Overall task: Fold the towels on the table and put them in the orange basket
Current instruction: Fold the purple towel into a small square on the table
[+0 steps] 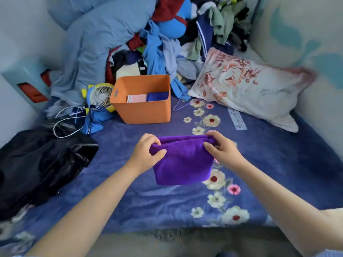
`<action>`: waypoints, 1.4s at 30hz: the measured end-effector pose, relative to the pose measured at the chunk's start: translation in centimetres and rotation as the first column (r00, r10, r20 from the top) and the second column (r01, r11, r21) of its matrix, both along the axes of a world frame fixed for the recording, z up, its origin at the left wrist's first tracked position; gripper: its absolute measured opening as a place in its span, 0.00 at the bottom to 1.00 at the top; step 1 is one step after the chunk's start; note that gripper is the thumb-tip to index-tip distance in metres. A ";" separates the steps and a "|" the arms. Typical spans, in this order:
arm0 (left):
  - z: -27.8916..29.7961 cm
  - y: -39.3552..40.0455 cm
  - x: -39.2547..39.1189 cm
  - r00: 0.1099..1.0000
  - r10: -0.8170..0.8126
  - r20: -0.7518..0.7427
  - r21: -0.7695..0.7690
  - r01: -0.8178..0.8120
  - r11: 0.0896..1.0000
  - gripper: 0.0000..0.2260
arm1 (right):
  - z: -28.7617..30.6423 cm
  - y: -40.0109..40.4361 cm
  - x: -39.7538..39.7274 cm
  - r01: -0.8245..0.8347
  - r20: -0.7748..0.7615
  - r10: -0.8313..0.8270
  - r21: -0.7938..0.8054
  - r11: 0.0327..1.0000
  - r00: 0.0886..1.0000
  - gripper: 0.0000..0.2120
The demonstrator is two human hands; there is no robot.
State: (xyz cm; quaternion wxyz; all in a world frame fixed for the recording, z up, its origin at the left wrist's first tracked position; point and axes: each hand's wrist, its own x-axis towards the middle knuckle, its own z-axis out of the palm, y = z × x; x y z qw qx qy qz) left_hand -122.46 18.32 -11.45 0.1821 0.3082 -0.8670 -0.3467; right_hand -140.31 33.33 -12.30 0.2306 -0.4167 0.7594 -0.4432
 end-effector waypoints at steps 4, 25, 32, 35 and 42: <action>-0.9 -5.3 3.3 0.998 0.034 0.057 -0.012 -0.033 0.999 0.11 | 0.3 -6.0 1.5 -0.112 0.000 0.112 0.031 0.993 0.994 0.11; -1.9 -36.6 -9.5 0.855 0.455 -0.248 0.399 -0.338 0.852 0.11 | -1.2 -40.7 -10.4 -0.106 -0.022 0.105 -0.069 0.992 0.994 0.11; -5.3 -47.8 -13.2 0.839 0.496 -0.224 0.205 -0.457 0.866 0.15 | -4.4 -52.6 -11.7 -0.063 -0.040 0.059 -0.126 0.990 0.997 0.10; -8.5 -51.7 -13.8 0.867 0.470 -0.168 0.175 -0.443 0.879 0.14 | -7.7 -56.3 -12.6 -0.092 0.024 0.093 -0.051 0.994 0.995 0.10; -18.9 -58.8 -14.4 0.871 0.413 0.267 0.097 -0.451 0.887 0.16 | -17.5 -63.9 -14.2 -0.188 0.355 0.053 0.356 0.915 0.933 0.05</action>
